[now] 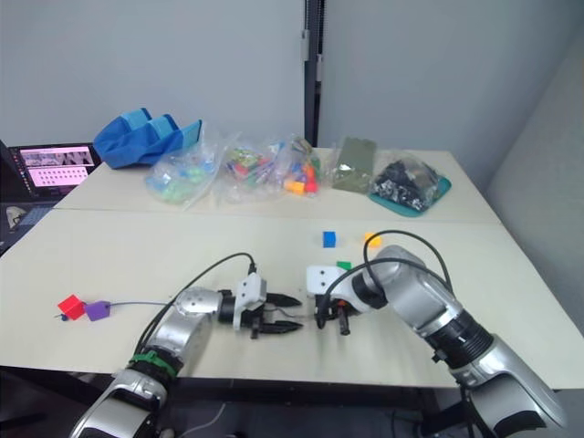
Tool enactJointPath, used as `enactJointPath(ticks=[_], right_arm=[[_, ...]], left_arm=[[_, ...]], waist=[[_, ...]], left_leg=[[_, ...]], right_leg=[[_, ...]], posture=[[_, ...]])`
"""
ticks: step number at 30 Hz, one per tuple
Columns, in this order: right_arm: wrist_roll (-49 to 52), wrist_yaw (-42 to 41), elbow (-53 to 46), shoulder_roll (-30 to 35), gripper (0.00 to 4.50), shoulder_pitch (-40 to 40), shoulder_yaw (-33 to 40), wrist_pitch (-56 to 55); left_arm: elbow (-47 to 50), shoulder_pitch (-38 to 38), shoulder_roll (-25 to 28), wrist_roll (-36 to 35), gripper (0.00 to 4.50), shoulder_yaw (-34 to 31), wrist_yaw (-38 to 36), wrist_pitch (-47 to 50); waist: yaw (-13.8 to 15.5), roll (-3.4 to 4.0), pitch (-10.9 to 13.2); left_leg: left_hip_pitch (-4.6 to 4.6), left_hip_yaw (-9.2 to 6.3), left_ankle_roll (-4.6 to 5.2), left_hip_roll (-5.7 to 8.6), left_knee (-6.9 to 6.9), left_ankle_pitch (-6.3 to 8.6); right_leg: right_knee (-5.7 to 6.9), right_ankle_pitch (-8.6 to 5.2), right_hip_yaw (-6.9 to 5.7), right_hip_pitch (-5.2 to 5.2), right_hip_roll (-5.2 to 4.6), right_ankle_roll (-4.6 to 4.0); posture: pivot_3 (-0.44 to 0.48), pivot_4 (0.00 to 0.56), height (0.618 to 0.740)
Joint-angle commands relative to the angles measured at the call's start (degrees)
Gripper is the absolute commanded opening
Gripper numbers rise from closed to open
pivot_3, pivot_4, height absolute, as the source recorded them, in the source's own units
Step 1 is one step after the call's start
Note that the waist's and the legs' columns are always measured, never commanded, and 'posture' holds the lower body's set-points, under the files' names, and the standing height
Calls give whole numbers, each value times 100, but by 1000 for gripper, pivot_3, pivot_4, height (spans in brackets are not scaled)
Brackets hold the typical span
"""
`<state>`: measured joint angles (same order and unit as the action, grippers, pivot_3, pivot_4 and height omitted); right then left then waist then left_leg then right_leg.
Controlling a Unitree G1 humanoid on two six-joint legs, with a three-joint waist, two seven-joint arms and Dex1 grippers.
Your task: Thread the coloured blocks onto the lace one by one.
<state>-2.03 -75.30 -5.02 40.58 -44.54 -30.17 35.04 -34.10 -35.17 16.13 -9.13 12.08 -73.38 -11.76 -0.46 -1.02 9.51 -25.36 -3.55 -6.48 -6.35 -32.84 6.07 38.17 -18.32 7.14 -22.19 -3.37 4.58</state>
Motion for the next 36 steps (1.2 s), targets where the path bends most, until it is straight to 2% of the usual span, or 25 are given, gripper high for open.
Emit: enactJointPath(ticks=[1, 6, 7, 13, 16, 19, 23, 26, 31, 35, 36], right_arm=[[16, -8, -178, 61, 0, -55, 124, 1], [11, 13, -159, 70, 0, -51, 117, -3], [13, 18, -157, 72, 0, -50, 114, -5], [98, 27, -234, 62, 0, -14, 161, 144], [179, 49, -344, 132, 951, 61, 284, 166], [285, 42, -506, 461, 1979, 296, 565, 90], [905, 381, -747, 616, 3393, 888, 1673, 187], [1071, 987, -791, 511, 4375, 1526, 2545, -228], [1556, 2208, -795, -237, 4447, 2634, 4182, -763], [1767, 2995, -981, -775, 4447, 3224, 4867, -1000], [1881, 3176, -1187, -1011, 4447, 3604, 5067, -1011]], left_arm=[[-39, 49, -95, 37, 1882, 100, -46, -9], [49, 90, -123, -67, 219, 60, -152, 117], [47, 91, -126, -56, 8, 56, -155, 118], [23, 85, -126, -30, 8, 42, -164, 135], [-16, 71, -106, -6, 0, 38, -158, 134], [-28, 78, -101, -20, 0, 1, -106, 200], [36, 59, -55, -168, 0, -119, -183, 328], [16, 28, -43, -209, 0, -154, -242, 336], [-298, -147, -87, -274, 0, -320, -176, 243], [-354, -209, -125, -322, 0, -377, -188, 272], [-338, -222, -153, -362, 0, -408, -198, 282]], waist=[[2, 0, 0], [8, 0, 0], [5, 0, 0], [3, 0, 0], [4, 0, 0], [25, 0, 0], [21, 0, 0], [3, -1, -1], [-21, -4, -2], [-28, -2, -3], [-30, -2, -3]], left_leg=[[0, 0, 0, 0, 0, 0], [0, 0, 0, 0, 0, 0], [0, 0, 0, 0, 0, 0], [0, 0, 0, 0, 1, 0], [0, 0, 0, 0, 1, 0], [-1, 0, 0, 0, 0, 0], [1, 0, 0, 0, 2, 0], [4, -2, 0, 0, 4, 0], [4, -5, 0, 1, 2, 0], [4, -8, 0, 4, 2, 0], [5, -8, 0, 5, 2, 0]], right_leg=[[0, 0, 0, 0, 0, 0], [0, 0, 0, 1, 0, 0], [-1, 0, -1, 1, 0, 0], [-1, 0, 0, 1, 0, 0], [-1, 0, 0, 1, 0, 0], [-3, 0, 0, 1, 0, 0], [-4, 0, 0, 2, 0, 0], [-4, 0, -2, 5, 0, 0], [-3, 0, -2, 8, 0, 0], [-4, 0, -3, 11, -2, 1], [-3, 0, -1, 10, -2, 1]], posture=[[0, 150, 740], [0, 150, 740], [0, 150, 740], [0, 150, 740], [0, 150, 740], [0, 150, 740], [0, 150, 740], [0, 150, 740], [0, 150, 740], [0, 150, 740], [0, 150, 740]])
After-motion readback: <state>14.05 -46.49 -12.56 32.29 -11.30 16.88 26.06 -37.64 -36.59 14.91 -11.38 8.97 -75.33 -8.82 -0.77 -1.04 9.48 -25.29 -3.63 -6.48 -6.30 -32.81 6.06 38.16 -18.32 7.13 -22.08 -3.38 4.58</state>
